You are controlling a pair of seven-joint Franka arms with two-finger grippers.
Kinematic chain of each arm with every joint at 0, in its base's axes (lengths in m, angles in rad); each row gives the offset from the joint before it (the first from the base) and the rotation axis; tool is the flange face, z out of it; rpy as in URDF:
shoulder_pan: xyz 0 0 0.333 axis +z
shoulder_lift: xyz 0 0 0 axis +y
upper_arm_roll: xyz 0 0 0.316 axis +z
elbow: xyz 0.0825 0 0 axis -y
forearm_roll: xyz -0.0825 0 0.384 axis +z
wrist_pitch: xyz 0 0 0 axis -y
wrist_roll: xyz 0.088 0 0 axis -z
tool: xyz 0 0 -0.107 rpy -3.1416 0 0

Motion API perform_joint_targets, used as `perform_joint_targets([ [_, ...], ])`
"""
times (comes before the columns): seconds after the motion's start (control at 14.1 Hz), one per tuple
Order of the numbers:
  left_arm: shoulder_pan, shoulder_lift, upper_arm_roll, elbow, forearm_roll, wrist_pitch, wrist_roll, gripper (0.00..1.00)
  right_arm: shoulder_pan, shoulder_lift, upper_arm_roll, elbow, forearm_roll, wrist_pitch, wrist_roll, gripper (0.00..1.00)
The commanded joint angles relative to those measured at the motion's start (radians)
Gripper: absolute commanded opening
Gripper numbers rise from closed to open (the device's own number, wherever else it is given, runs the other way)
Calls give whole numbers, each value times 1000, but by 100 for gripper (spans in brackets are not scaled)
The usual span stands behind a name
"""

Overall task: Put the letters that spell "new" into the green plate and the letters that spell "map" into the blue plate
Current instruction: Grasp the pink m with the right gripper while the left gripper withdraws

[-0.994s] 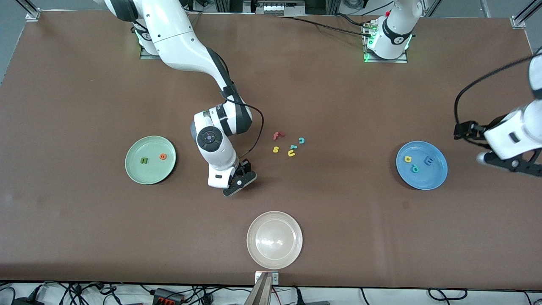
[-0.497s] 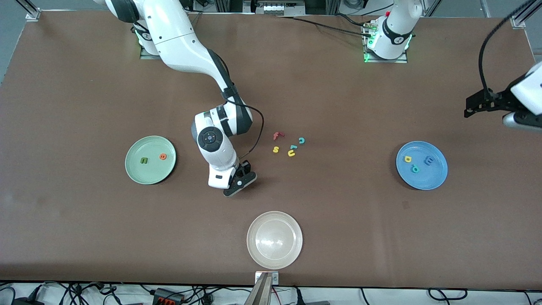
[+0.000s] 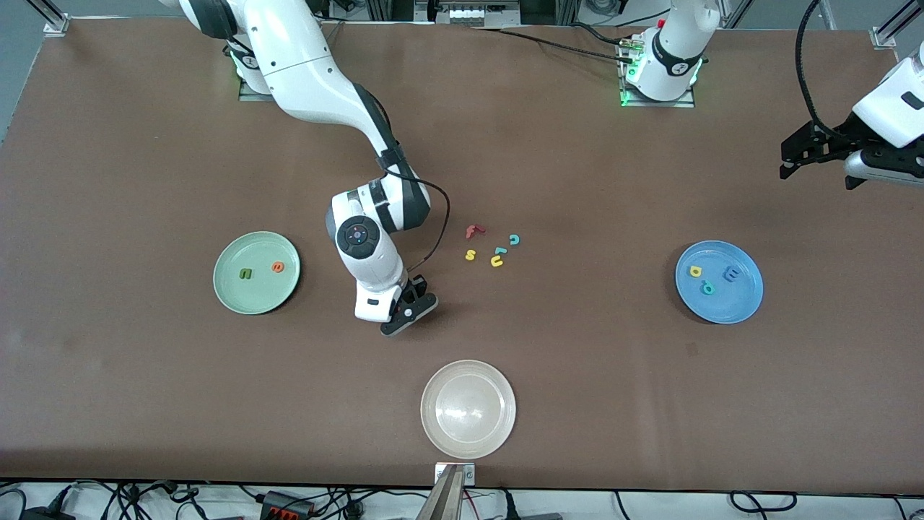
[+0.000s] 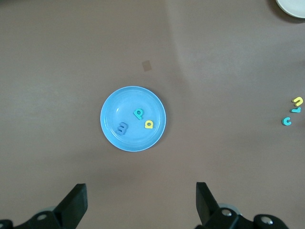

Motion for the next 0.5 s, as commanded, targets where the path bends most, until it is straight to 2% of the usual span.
perform_joint_targets([
  [0.0,-5,30,12,45,-13,-24,-10,100,2,14,0,16,10,-3,-5,23],
  [0.14,-11,94,12,151,-15,-113,-17,100,-3,5,-1,13,8,-18,-8,20],
  [0.28,-27,108,15,170,-15,-134,-24,100,-3,-20,-21,13,-1,-84,-11,19],
  [0.43,-63,102,41,159,-7,-121,-24,100,-9,-73,-71,10,-9,-192,-16,14],
])
